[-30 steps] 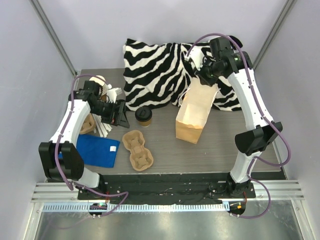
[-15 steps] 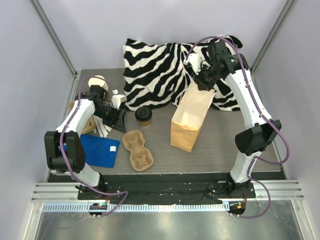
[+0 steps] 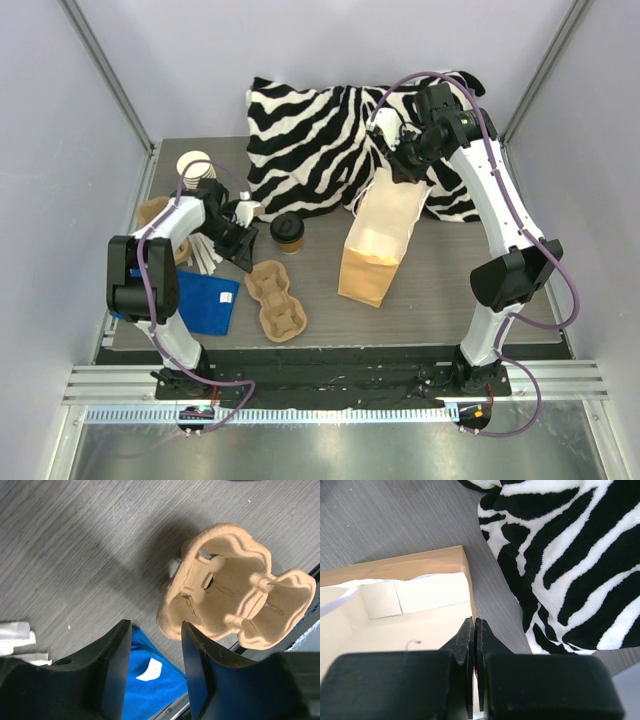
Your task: Pack the takeout coffee
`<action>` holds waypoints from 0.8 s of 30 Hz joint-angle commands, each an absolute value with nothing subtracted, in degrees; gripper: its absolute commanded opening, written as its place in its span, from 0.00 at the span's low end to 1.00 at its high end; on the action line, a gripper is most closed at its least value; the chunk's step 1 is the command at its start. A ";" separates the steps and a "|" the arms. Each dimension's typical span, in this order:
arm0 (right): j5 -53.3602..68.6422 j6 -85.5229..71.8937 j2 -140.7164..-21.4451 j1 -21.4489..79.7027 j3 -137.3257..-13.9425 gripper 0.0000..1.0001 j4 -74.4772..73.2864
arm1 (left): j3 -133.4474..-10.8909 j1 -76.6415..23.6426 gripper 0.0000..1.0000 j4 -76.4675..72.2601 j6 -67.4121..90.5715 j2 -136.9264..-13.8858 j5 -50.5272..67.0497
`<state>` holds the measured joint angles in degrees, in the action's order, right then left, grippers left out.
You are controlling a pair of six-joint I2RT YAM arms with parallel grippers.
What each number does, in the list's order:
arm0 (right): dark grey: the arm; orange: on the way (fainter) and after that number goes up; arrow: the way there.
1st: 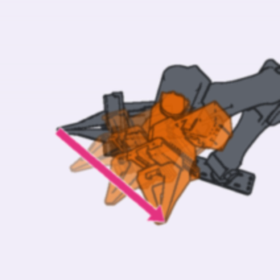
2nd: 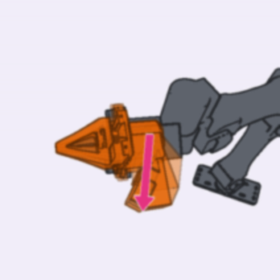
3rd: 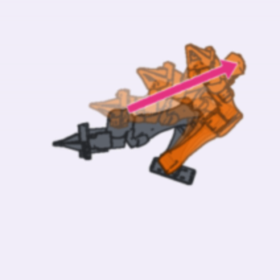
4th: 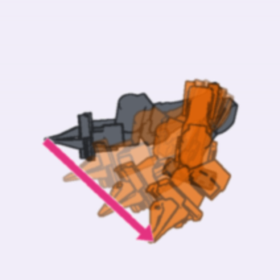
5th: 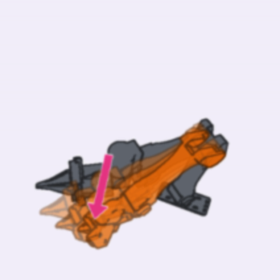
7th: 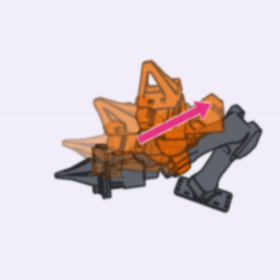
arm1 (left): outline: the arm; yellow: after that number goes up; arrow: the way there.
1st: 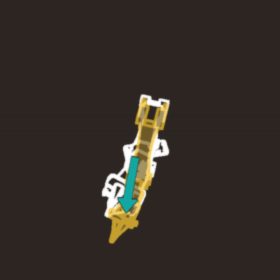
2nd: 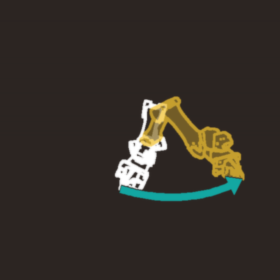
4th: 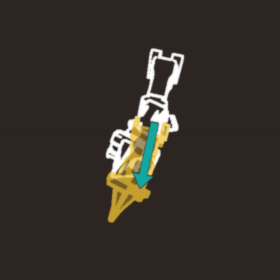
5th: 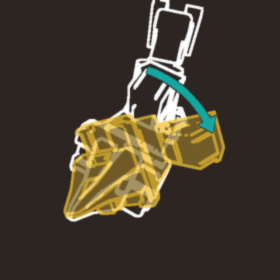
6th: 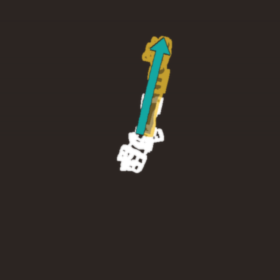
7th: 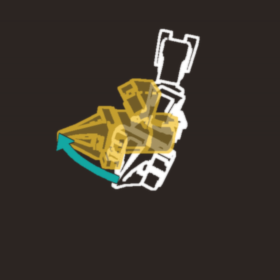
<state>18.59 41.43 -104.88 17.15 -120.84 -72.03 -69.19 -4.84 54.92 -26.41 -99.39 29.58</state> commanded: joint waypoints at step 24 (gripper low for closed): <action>20.13 38.23 -102.66 15.65 -124.54 0.71 -75.23 | -69.35 -7.82 0.39 49.57 -27.60 -103.62 30.32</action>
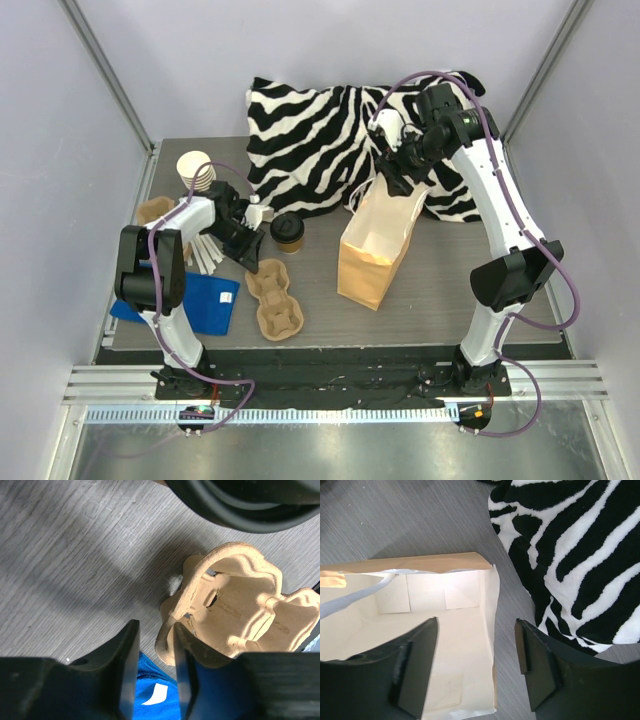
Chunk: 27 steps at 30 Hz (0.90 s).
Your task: Pack the takeout coffee
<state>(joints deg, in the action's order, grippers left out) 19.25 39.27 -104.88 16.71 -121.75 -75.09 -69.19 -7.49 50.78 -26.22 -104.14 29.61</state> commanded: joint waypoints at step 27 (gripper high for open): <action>23.73 37.09 -103.89 11.16 -122.44 0.46 -74.63 | -67.50 -8.97 0.00 50.09 -29.71 -99.06 29.97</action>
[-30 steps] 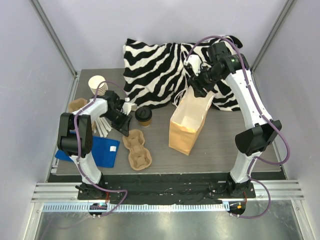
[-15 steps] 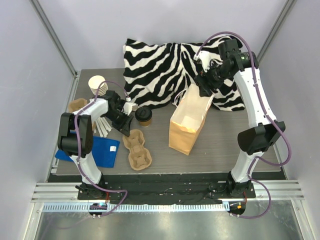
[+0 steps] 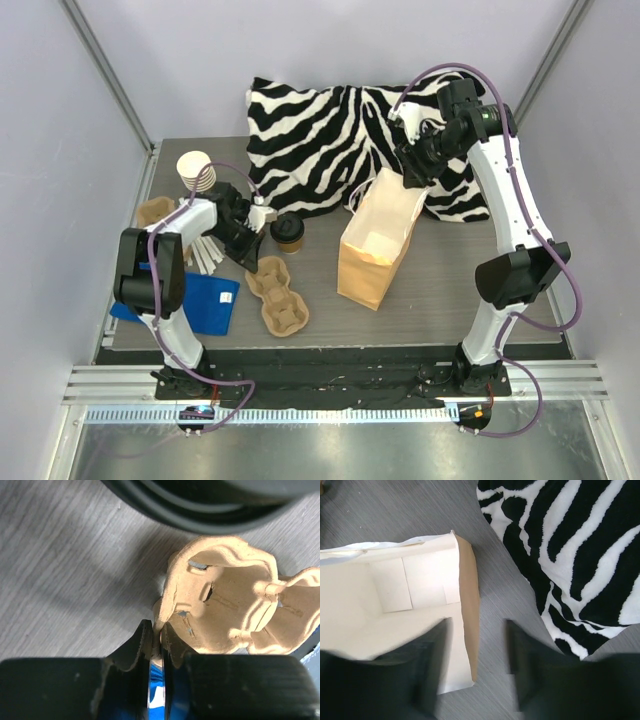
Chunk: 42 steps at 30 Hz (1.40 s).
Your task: Pack the takeout coffee
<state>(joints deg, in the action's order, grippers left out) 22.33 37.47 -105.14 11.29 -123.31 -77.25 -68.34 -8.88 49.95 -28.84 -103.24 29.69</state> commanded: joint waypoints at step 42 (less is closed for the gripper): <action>20.22 28.93 -86.75 27.68 -112.32 0.01 -65.92 | -144.58 -22.93 0.00 57.31 -14.93 -82.70 23.40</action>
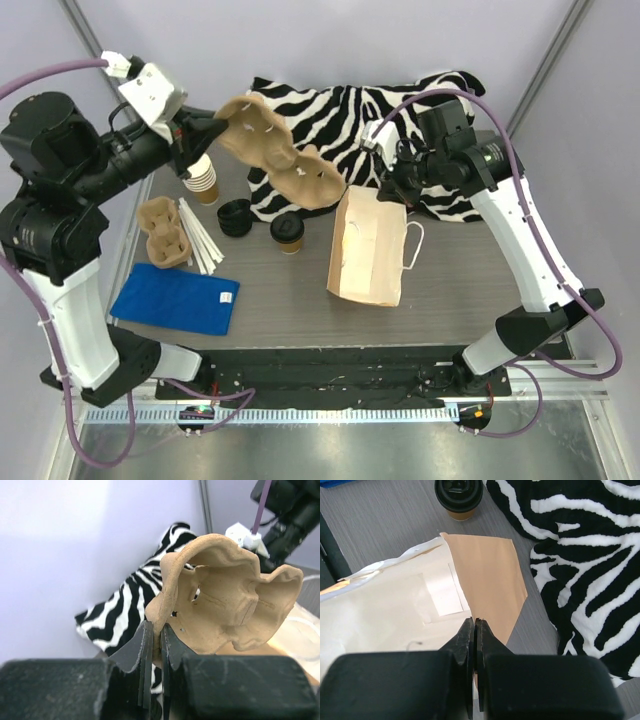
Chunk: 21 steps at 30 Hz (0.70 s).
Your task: Pack the takeout coffee
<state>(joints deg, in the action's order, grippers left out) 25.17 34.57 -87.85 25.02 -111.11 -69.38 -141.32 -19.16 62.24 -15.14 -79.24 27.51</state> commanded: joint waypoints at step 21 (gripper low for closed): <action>16.25 24.17 -88.95 30.32 -116.46 0.01 -66.53 | -120.78 -65.30 0.00 46.24 -48.51 -78.24 -18.27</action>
